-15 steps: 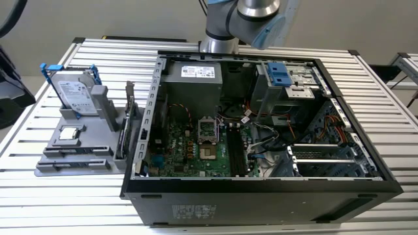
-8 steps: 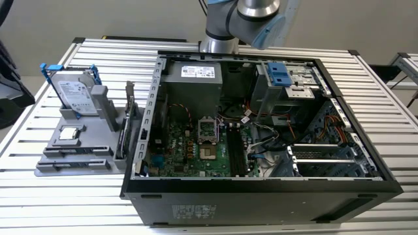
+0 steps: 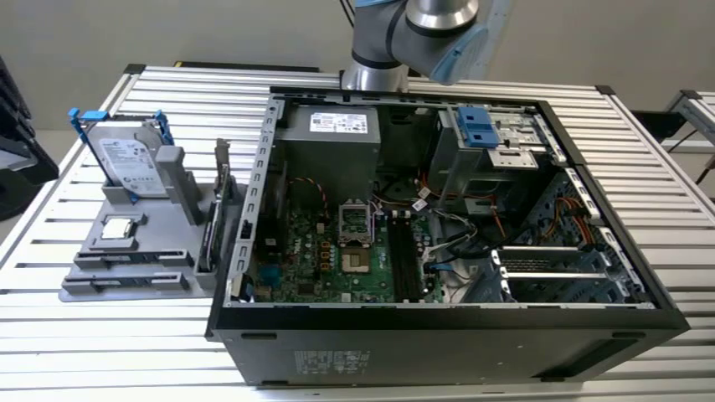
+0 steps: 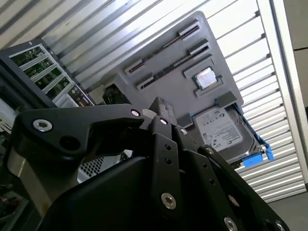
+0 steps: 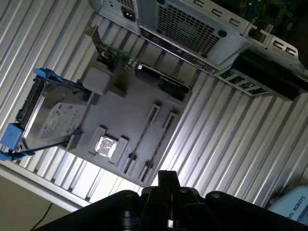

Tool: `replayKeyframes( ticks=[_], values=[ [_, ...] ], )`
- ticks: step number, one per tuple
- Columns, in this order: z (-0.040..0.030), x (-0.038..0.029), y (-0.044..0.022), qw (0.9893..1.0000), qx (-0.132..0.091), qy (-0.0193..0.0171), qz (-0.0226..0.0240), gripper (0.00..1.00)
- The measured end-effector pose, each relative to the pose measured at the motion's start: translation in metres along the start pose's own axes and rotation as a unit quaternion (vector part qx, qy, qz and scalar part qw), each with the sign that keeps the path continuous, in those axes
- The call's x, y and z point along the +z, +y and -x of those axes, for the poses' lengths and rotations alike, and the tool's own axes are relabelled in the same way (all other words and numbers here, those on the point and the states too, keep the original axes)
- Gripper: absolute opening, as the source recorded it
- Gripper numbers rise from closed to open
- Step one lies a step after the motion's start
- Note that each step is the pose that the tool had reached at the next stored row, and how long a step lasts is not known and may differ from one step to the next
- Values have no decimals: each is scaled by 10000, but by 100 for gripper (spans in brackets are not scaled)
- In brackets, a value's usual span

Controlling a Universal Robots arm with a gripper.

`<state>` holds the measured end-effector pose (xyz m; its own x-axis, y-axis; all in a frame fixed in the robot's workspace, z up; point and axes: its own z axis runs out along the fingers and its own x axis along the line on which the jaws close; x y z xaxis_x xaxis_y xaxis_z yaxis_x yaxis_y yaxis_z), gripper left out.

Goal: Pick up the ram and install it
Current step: 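Pick up the ram and move it above insertion slot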

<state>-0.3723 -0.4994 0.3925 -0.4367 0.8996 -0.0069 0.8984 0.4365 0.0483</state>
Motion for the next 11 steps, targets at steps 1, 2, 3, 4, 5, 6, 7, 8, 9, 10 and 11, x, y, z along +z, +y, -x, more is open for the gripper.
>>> replayKeyframes(
  ticks=[1,2,3,4,5,6,7,8,9,10,11],
  values=[
    [0,0,-1,10000,60,-3,0,0],
    [-1,0,-1,9999,120,-6,-1,0],
    [-1,-1,-2,9998,182,-9,-2,0],
    [-1,0,-2,9997,245,-12,-2,0],
    [-1,0,-2,9995,306,-15,-2,0],
    [-1,1,-2,9993,375,-18,-2,0],
    [-1,1,-3,9990,438,-21,-2,0],
    [-1,1,-2,9987,502,-24,-3,0],
    [-1,0,-2,9984,559,-27,-3,0],
    [-1,0,-3,9981,618,-30,-4,0],
    [-1,0,-3,9978,666,-32,-5,0]
  ],
)
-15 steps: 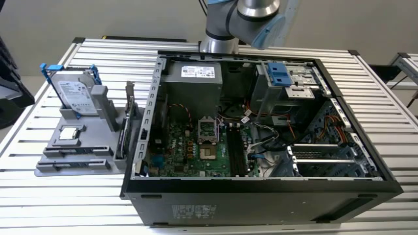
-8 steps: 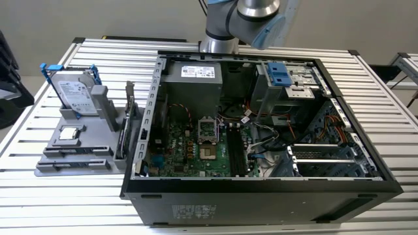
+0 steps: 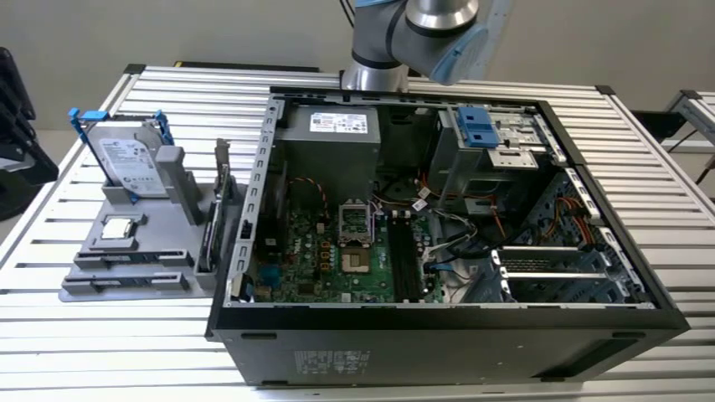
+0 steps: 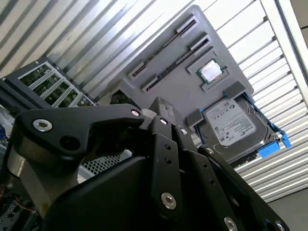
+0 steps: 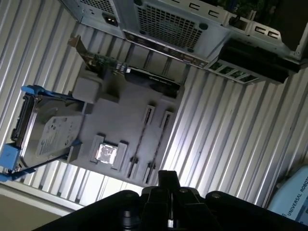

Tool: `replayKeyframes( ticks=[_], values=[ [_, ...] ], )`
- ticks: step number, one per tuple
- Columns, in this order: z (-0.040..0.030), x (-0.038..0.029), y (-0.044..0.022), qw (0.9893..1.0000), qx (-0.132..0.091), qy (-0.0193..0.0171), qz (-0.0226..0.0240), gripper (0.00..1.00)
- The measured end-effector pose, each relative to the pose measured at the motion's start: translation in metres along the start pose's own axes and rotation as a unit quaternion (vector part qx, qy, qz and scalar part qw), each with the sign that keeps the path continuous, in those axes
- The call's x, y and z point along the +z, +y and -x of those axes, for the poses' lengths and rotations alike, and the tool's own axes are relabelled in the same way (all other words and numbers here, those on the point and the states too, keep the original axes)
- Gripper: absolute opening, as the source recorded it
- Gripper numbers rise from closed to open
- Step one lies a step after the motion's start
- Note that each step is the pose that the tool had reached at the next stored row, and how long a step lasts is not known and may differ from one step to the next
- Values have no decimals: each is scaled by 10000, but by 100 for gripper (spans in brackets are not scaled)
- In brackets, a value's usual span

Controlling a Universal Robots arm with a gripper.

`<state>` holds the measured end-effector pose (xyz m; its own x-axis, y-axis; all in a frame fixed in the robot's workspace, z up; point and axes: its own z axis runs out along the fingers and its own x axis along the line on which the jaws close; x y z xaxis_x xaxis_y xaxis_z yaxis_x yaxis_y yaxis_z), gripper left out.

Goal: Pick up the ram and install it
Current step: 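Pick up the ram and move it above insertion slot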

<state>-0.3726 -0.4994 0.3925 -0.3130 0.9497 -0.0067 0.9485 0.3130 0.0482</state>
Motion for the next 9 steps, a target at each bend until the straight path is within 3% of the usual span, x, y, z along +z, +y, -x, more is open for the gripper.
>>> replayKeyframes(
  ticks=[9],
  values=[
    [0,0,-1,9995,326,-2,-48,0]
  ],
)
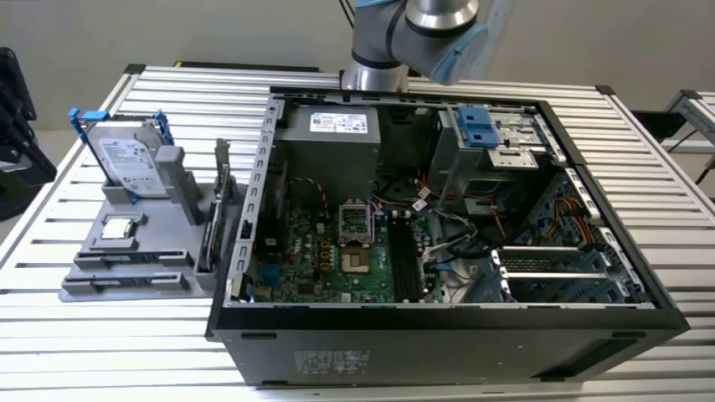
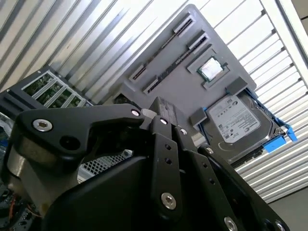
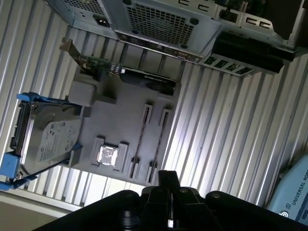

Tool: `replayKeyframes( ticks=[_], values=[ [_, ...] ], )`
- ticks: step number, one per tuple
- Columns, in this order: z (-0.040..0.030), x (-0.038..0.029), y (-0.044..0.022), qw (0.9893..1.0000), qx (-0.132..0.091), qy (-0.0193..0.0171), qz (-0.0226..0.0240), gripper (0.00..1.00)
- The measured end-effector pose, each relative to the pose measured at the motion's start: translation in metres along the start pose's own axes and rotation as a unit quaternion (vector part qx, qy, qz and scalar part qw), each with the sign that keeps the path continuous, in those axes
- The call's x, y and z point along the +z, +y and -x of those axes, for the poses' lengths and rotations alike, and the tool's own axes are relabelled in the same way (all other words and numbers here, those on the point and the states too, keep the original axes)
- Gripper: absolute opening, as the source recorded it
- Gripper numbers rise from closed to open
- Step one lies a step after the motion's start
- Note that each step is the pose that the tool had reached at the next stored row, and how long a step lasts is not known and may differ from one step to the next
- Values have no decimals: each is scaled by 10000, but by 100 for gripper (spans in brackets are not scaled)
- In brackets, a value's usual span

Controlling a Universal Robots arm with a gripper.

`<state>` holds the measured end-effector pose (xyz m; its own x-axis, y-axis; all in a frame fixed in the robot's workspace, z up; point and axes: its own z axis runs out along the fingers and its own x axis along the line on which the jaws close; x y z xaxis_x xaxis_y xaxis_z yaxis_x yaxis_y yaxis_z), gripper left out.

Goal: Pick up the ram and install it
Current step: 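Pick up the ram and move it above insertion slot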

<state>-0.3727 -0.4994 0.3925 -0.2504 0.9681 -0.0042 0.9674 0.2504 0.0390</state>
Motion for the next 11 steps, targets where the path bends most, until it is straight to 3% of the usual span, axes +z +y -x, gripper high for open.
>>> replayKeyframes(
  ticks=[6,11],
  values=[
    [0,0,0,9996,281,-4,-24,0],
    [1,0,1,9982,604,-16,-27,0]
  ],
)
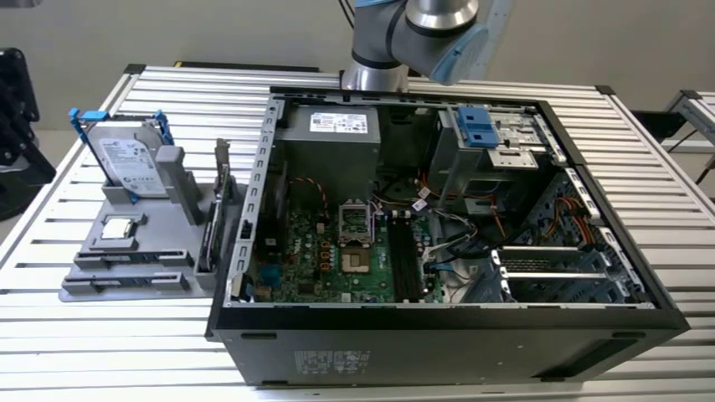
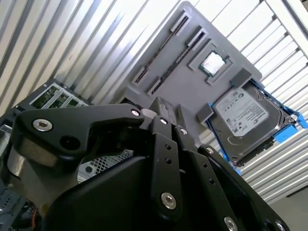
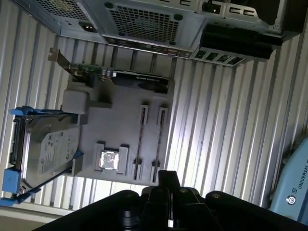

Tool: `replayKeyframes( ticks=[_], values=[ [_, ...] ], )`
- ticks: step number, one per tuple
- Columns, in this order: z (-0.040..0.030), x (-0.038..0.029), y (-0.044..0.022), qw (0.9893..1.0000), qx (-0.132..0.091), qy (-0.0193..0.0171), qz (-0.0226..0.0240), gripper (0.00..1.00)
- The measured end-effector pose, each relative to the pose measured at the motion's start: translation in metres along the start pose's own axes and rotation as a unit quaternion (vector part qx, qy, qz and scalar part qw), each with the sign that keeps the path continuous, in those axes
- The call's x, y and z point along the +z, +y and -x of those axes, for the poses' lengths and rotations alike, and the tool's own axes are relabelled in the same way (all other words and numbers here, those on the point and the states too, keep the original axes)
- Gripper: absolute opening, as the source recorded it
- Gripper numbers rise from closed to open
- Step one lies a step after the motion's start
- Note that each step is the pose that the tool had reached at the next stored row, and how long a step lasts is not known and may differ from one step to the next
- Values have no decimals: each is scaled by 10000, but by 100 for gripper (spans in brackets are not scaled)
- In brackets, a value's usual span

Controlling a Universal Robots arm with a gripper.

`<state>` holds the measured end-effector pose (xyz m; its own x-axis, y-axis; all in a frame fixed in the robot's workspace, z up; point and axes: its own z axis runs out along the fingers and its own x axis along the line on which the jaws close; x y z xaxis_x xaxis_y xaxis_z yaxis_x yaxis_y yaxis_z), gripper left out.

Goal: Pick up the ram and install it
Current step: 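Pick up the ram and move it above insertion slot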

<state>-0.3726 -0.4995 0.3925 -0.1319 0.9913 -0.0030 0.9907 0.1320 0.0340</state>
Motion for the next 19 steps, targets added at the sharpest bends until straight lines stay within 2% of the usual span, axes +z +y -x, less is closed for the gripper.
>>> replayKeyframes(
  ticks=[3,8,13,19],
  values=[
    [0,0,0,9998,207,-7,-1,0],
    [-1,1,-1,9988,487,-15,-10,0],
    [-1,0,-2,9975,697,-17,-74,0],
    [-1,0,-5,9960,890,-22,-78,0]
  ],
)
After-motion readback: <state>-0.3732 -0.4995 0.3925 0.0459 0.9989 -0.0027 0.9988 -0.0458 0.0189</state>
